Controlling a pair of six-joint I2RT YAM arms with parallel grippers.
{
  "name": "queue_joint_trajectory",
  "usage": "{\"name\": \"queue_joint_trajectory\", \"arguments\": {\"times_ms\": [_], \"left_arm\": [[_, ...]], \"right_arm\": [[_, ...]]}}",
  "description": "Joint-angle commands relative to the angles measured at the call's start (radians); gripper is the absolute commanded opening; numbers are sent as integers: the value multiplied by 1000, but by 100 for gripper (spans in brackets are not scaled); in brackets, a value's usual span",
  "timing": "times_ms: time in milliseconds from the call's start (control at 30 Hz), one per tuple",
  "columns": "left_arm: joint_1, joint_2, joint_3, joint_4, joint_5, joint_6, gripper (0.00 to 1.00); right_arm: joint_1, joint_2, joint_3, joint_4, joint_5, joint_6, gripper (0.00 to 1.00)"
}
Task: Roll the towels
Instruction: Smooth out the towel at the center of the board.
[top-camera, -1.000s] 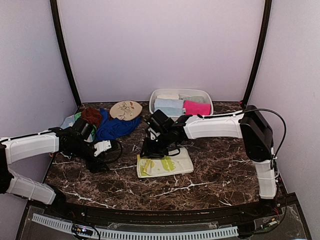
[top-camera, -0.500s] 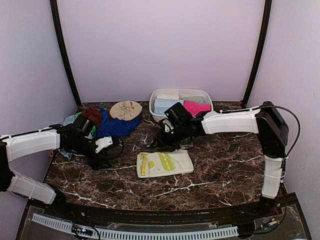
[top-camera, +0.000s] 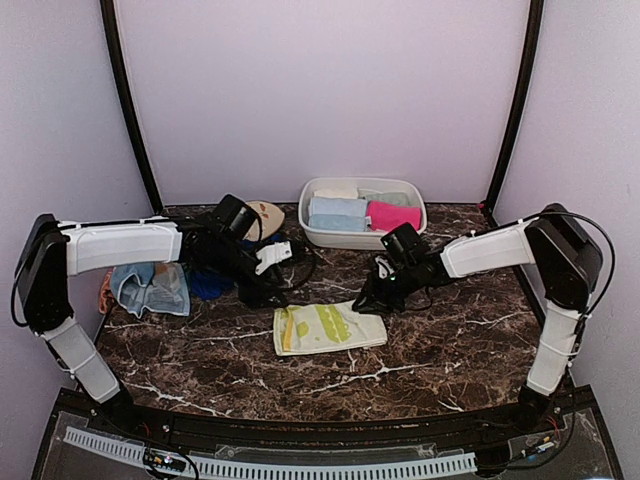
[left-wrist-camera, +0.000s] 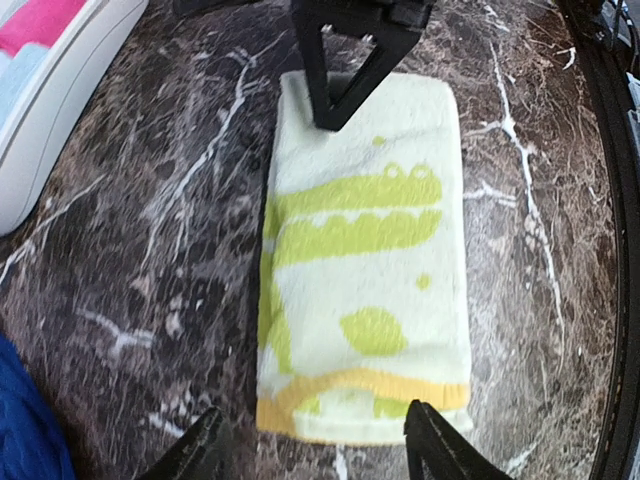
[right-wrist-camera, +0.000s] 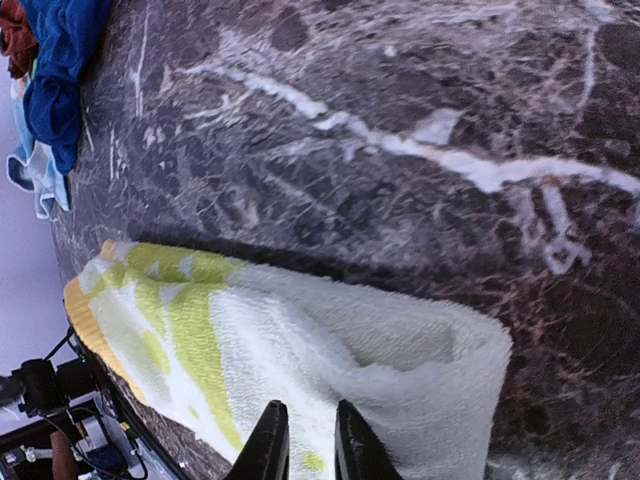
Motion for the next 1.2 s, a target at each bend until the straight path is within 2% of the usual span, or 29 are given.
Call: {"name": "queue_joint_trajectory", "arguments": {"times_ms": [0, 167, 233, 300, 567, 667, 800, 833, 967, 1033, 1100, 1167], "left_arm": [[-66, 120, 92, 4, 37, -23, 59], [-92, 229, 130, 43, -33, -24, 51], [-92, 234, 108, 65, -109, -17, 42], [-84, 216, 55, 105, -182, -5, 37], [-24, 169, -120, 188, -288, 37, 33], [-17, 157, -111, 187, -294, 37, 36], [-15, 106, -67, 173, -294, 33, 62], [-14, 93, -55, 170, -297, 30, 65], [-15, 46, 1, 130, -292, 35, 68], [-19, 24, 30, 50, -218, 46, 67], [-42, -2, 13, -14, -163, 67, 67], [-105, -15, -43, -19, -177, 100, 66]], "right_arm": [[-14, 34, -30, 86, -14, -23, 15], [-26, 26, -89, 124, -6, -9, 14], [-35, 15, -115, 136, -1, -4, 14], [-46, 7, -141, 151, 7, 5, 12], [-60, 1, -220, 231, 4, 27, 11], [-58, -4, -242, 266, -25, 70, 11], [-48, -15, -254, 286, -37, 93, 11], [-44, -18, -257, 294, -40, 101, 11], [-25, -44, -268, 298, -21, 131, 11], [-21, -66, -273, 292, -4, 144, 13], [-19, -93, -270, 268, 23, 153, 16], [-15, -115, -258, 264, 21, 152, 20]]}}
